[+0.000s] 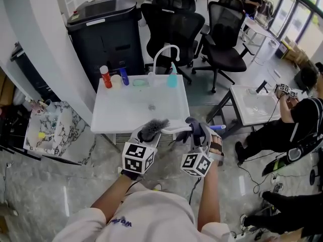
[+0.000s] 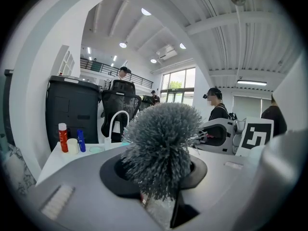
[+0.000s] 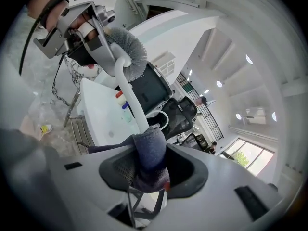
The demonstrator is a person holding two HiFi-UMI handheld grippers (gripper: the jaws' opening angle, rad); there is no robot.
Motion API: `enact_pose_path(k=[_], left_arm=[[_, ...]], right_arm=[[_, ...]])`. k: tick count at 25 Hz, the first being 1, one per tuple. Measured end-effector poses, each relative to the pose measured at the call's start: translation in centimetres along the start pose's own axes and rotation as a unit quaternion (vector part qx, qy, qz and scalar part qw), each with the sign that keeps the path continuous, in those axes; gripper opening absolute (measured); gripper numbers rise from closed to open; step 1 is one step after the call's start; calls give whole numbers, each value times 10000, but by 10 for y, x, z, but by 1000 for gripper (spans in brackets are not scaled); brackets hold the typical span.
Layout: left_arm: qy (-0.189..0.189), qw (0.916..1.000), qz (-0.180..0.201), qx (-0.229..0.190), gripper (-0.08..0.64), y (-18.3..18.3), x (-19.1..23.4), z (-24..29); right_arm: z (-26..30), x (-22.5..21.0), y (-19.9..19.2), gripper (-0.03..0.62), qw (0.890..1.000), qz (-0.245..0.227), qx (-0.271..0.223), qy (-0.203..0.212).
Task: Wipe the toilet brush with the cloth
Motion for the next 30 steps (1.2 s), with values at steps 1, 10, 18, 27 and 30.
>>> enact_pose_path(k=[1,10,18,27,30], left_arm=[[3,10000,14,10,137,0,-1,1],[-42,9999,26,120,134,-4,-10,10],[-153,9997,28,166,133,-7,-18,16],[-122,9998,45,172,133,-5,-14,17],[-110,9997,39,206,133,-5,-12,15]], right_arm=[[0,0,-1,150,10000,50,50,12],[-9,10,19,149,9998,51,-172,61],[-31,23,71,149,9966,-153,-787,181],[-22,17,56,149,9975,-163,-667,163],[-18,13,44,149,9986,-46,-497,154]])
Point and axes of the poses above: the fingertips, and each gripper's own axes: z forward along the fingers, x to its left, y out of its top, the point moved 7 cm from there along -z, backward along the fingers, and after that the axes turned 9 degrees about -z, right-handed, at the moved point
